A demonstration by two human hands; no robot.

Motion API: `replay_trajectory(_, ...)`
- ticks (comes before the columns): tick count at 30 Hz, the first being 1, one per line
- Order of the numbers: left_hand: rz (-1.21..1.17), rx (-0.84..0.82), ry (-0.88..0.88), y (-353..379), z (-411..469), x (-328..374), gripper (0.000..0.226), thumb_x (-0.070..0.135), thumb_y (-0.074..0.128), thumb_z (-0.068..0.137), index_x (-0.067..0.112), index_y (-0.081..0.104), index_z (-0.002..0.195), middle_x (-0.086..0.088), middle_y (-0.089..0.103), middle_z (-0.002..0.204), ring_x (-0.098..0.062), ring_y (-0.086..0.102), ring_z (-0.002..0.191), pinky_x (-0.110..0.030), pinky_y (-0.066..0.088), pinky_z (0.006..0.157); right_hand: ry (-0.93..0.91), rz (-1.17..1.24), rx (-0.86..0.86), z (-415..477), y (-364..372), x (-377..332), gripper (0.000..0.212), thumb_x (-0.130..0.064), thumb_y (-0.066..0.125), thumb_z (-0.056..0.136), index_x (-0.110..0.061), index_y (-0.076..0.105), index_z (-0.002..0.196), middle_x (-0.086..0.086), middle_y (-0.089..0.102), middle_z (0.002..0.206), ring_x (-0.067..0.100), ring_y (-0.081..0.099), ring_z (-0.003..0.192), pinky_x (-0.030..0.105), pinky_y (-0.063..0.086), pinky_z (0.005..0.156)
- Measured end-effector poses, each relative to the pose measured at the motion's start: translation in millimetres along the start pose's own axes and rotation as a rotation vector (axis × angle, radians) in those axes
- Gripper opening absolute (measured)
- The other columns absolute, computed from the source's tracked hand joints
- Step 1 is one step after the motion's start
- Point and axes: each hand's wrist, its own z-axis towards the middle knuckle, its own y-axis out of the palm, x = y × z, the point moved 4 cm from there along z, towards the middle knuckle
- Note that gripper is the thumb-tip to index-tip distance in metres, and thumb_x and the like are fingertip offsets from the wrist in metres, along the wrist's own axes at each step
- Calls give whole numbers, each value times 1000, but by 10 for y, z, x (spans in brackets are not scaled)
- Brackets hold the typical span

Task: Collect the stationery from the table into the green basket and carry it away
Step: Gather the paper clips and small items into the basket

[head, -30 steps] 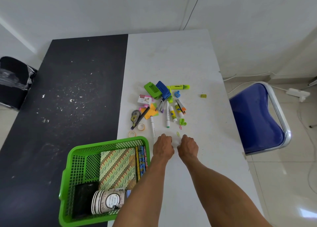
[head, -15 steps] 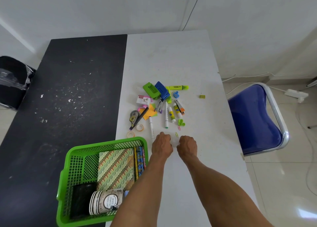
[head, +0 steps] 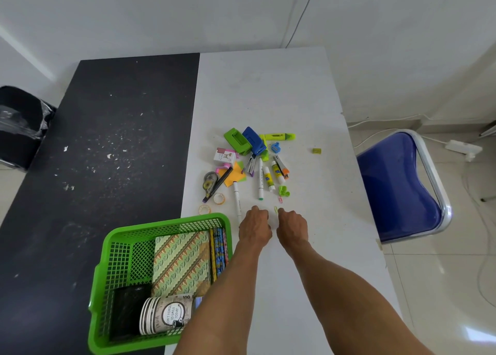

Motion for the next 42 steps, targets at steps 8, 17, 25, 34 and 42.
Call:
replay_trajectory(8,5,20,-15,-52,26,-9,29,15,54,94,10,57,123,-10,50,125,-25,50,118,-35,46,92,-30,-52,-2,-77,4,32,25,-10,45,94,-14,51,119,6,65,104,25,63,93,28,46,76)
replay_trajectory(17,-24,62,5,-337,-157,-87,27,14,53,94,10,58,121,-10,49,124,-26,49,118,-37,46,89,73,111,64,-221,-245,-224,18,-5,48,86,-7,62,98,11,62,104,28,60,93,28,42,72)
replay_trajectory(25,-4,168,-24,-796,-653,-536,30,14,56,91,5,57,119,-15,49,125,-32,49,118,-41,46,88,-36,192,158,-628,-509,-924,21,-7,56,82,-7,64,101,10,60,105,31,59,99,30,45,76)
replay_trajectory(34,106,153,-98,-948,-1243,-1215,25,9,46,95,7,60,116,-15,55,124,-33,54,115,-41,46,88,-299,75,150,-1323,-289,-1843,15,-11,57,79,-10,65,92,13,68,96,34,63,91,34,47,69)
replay_trajectory(42,67,87,-107,-800,-1445,-1564,16,18,59,93,5,63,100,-12,61,109,-30,60,99,-40,53,81,-286,-95,-197,-1628,437,-1866,18,-11,60,88,-11,70,102,14,67,102,30,66,93,30,52,75)
